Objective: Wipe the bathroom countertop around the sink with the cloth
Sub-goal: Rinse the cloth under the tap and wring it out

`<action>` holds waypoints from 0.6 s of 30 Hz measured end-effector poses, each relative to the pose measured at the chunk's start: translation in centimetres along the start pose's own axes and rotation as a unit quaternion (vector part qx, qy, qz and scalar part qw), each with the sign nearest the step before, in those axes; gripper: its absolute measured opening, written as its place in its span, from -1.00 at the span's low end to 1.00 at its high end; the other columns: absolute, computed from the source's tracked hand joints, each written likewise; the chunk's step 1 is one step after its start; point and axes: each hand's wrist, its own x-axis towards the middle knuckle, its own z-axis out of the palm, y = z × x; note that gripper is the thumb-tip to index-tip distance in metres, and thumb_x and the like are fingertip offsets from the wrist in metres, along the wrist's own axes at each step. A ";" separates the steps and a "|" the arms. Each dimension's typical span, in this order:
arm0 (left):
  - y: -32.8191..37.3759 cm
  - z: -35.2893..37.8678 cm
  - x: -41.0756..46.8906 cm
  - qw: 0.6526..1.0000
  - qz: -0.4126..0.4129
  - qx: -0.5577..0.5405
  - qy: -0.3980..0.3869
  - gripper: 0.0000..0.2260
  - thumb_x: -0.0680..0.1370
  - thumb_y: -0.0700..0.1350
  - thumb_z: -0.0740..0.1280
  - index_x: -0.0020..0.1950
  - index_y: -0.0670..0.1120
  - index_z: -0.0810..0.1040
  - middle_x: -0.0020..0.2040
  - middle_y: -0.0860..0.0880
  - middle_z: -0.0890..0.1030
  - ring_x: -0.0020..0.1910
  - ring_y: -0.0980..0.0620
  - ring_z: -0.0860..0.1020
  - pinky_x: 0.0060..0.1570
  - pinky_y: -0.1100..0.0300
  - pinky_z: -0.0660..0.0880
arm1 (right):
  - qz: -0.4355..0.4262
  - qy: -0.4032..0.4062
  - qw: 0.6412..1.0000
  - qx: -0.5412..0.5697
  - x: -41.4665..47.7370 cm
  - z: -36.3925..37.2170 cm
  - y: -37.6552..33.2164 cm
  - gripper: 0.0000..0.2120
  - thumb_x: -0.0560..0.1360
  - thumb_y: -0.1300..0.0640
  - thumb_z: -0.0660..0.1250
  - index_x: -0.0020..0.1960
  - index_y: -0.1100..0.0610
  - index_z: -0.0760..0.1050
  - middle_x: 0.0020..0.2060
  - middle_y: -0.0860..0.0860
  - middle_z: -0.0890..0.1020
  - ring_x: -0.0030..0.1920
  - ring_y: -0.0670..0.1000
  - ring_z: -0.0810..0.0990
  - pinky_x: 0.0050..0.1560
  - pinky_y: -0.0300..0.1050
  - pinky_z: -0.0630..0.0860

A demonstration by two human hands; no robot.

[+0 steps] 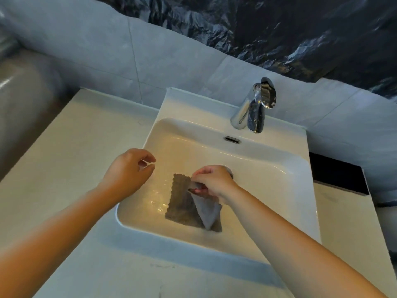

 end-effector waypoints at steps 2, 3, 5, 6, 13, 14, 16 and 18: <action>-1.1 -0.9 -0.6 1.000 -0.010 -0.002 0.006 -0.88 0.53 -0.12 0.33 0.05 -0.01 0.60 -0.04 0.05 0.56 -0.10 0.09 0.55 -0.01 0.14 0.54 | 0.027 -0.026 0.999 -0.001 1.3 2.0 -0.3 -0.80 0.52 0.22 0.35 0.12 0.23 0.48 -0.06 0.20 0.60 -0.17 0.10 0.65 -0.13 -0.11 0.63; -1.6 -1.2 -1.0 1.000 -0.012 -0.001 0.005 -0.88 0.53 -0.12 0.33 0.04 -0.02 0.60 -0.06 0.06 0.56 -0.11 0.10 0.54 -0.03 0.15 0.54 | 0.028 -0.022 0.999 -0.038 1.9 2.6 -0.3 -0.71 0.53 0.20 0.33 0.22 0.23 0.42 -0.02 0.22 0.58 -0.15 0.12 0.65 -0.15 -0.12 0.62; -2.4 -1.4 -1.6 1.000 -0.013 0.000 0.004 -0.89 0.52 -0.12 0.33 0.02 -0.01 0.60 -0.08 0.06 0.57 -0.12 0.11 0.54 -0.04 0.14 0.54 | 0.008 0.020 0.993 -0.118 2.3 2.9 0.0 -0.66 0.53 0.20 0.31 0.28 0.19 0.39 -0.05 0.18 0.61 -0.21 0.10 0.66 -0.19 -0.13 0.62; -2.6 -1.3 -1.8 1.000 -0.010 -0.001 0.003 -0.89 0.52 -0.12 0.33 0.02 0.00 0.60 -0.09 0.06 0.57 -0.13 0.12 0.53 -0.05 0.15 0.54 | -0.008 0.043 0.988 -0.148 2.4 2.5 0.2 -0.72 0.52 0.21 0.30 0.22 0.18 0.44 -0.10 0.15 0.64 -0.24 0.08 0.66 -0.18 -0.10 0.62; -0.2 2.2 -2.3 0.996 0.053 0.012 -0.073 -0.93 0.51 -0.05 0.36 -0.03 0.02 0.58 -0.12 0.12 0.53 -0.19 0.17 0.51 -0.23 0.38 0.39 | -0.067 0.137 0.940 -0.304 -0.4 -1.9 4.4 -0.86 0.42 0.19 0.30 -0.27 0.13 0.60 -0.38 0.05 0.65 -0.31 0.03 0.63 -0.15 -0.06 0.57; 0.2 3.2 -2.1 0.993 0.061 0.019 -0.102 -0.91 0.51 -0.06 0.36 -0.01 0.01 0.58 -0.09 0.10 0.53 -0.15 0.13 0.52 -0.20 0.34 0.41 | -0.055 0.115 0.954 -0.273 -0.9 -2.1 5.2 -0.87 0.42 0.19 0.31 -0.27 0.12 0.60 -0.38 0.04 0.65 -0.34 0.01 0.63 -0.16 -0.06 0.58; 0.8 5.1 -1.2 0.985 0.054 0.061 -0.151 -0.87 0.51 -0.02 0.36 -0.02 -0.05 0.55 -0.05 0.03 0.51 -0.11 0.03 0.52 -0.14 0.23 0.45 | -0.045 0.110 0.963 -0.242 -1.2 -2.1 6.9 -0.91 0.44 0.18 0.32 -0.21 0.09 0.60 -0.32 0.02 0.65 -0.29 0.00 0.62 -0.16 -0.10 0.56; 1.0 6.4 -0.1 0.982 -0.004 0.112 -0.151 -0.75 0.53 0.08 0.31 -0.03 -0.11 0.48 -0.04 -0.05 0.47 -0.15 -0.01 0.48 -0.22 0.17 0.43 | -0.084 0.155 0.944 -0.279 -1.0 -2.3 7.9 -0.91 0.46 0.16 0.32 -0.09 0.05 0.58 -0.21 -0.03 0.61 -0.19 -0.03 0.58 -0.20 -0.20 0.48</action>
